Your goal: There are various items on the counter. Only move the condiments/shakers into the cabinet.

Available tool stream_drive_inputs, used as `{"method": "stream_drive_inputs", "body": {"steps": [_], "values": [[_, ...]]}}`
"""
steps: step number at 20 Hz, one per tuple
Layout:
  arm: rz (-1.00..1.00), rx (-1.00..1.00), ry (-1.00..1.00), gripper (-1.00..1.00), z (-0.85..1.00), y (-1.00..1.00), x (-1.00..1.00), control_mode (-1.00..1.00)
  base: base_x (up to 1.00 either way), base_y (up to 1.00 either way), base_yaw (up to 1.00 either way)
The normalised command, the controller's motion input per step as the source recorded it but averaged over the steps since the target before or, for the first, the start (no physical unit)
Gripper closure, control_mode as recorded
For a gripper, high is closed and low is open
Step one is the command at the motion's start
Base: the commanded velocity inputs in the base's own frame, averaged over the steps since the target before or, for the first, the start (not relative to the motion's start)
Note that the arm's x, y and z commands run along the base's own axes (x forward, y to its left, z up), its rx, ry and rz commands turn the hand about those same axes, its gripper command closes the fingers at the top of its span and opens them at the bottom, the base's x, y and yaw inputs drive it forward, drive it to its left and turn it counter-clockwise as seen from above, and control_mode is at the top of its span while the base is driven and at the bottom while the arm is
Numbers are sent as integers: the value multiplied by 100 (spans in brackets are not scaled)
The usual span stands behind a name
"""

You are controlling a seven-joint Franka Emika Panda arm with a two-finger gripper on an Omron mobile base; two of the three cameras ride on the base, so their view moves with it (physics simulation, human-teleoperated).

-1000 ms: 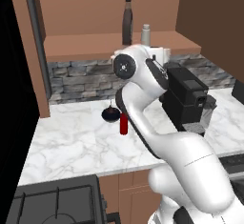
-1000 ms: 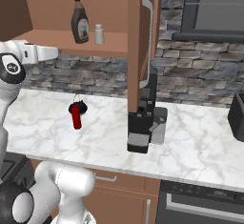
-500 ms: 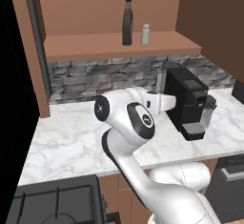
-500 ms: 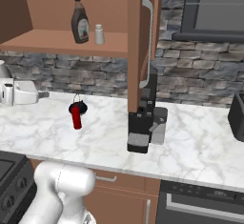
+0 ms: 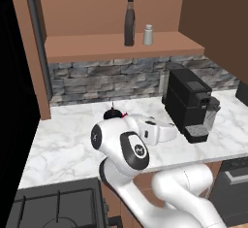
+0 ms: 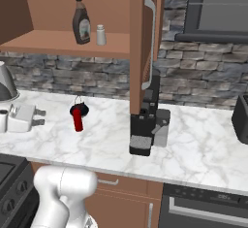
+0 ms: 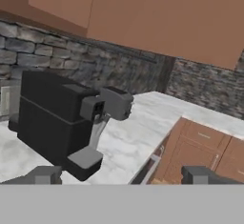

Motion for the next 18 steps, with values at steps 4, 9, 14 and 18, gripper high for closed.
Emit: {"method": "stream_drive_inputs", "body": {"steps": [4, 9, 14, 18], "values": [[0, -5, -14, -100, -48, 9, 18, -100, 0, 0, 0], [0, -13, -12, -100, -41, 27, 16, -100, 0, 0, 0], [0, -2, -2, -100, -13, 20, 28, -100, 0, 0, 0], [0, 0, 0, -100, -4, 7, 27, -100, 0, 0, 0]]}}
